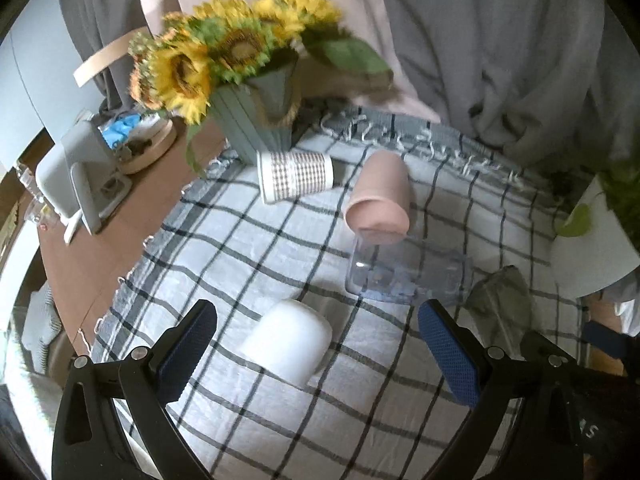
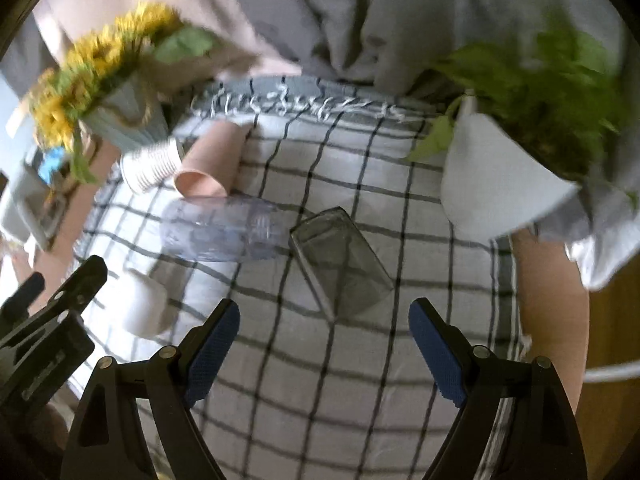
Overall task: Flip cup upside down
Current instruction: 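Reach the right tool toward the clear glass cup lying on its side, then close the right tool on the clear glass cup and lift it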
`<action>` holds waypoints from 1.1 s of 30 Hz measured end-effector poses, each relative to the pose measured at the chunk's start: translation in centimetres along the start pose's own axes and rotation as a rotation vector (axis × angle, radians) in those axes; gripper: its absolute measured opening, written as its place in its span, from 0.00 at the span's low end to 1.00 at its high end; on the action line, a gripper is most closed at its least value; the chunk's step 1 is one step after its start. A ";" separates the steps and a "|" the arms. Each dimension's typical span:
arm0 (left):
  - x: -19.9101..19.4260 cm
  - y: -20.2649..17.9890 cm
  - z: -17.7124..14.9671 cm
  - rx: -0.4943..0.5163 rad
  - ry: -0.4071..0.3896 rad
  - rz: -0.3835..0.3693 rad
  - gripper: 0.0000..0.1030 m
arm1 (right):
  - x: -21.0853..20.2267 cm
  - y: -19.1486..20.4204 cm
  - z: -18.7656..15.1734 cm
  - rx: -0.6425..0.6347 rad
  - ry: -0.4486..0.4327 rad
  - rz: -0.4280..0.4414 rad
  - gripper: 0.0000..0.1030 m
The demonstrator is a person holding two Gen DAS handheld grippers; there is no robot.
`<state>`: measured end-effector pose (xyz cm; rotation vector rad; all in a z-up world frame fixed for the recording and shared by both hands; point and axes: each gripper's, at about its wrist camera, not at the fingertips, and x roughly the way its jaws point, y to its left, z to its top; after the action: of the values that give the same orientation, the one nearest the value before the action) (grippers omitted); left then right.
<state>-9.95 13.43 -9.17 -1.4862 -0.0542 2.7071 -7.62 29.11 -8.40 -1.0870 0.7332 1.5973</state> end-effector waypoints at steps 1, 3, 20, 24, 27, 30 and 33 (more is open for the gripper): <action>0.4 -0.3 0.0 0.002 0.009 0.011 1.00 | 1.0 -0.1 0.5 -0.014 0.027 -0.002 0.84; 1.5 -1.1 0.1 0.009 0.032 0.038 1.00 | 2.2 -0.2 1.1 -0.043 0.050 0.003 0.84; 6.0 -3.2 0.4 0.049 0.112 0.111 1.00 | 11.7 -1.7 3.1 0.022 0.269 0.015 0.80; 5.9 -3.0 0.4 0.073 0.106 0.102 1.00 | 11.3 -1.9 2.7 0.053 0.241 -0.005 0.74; 5.4 -2.9 0.4 0.104 0.094 0.082 0.99 | 10.7 -1.9 2.2 0.089 0.232 -0.007 0.72; 4.6 -2.3 0.5 0.130 0.077 0.052 0.99 | 8.8 -1.6 1.7 0.120 0.188 -0.008 0.70; 3.8 -1.5 0.5 0.148 0.060 0.030 0.99 | 6.5 -1.2 1.1 0.167 0.140 -0.031 0.68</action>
<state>-12.37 15.11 -11.97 -1.5351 0.1688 2.6219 -7.21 33.06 -13.81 -1.0901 0.9216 1.4171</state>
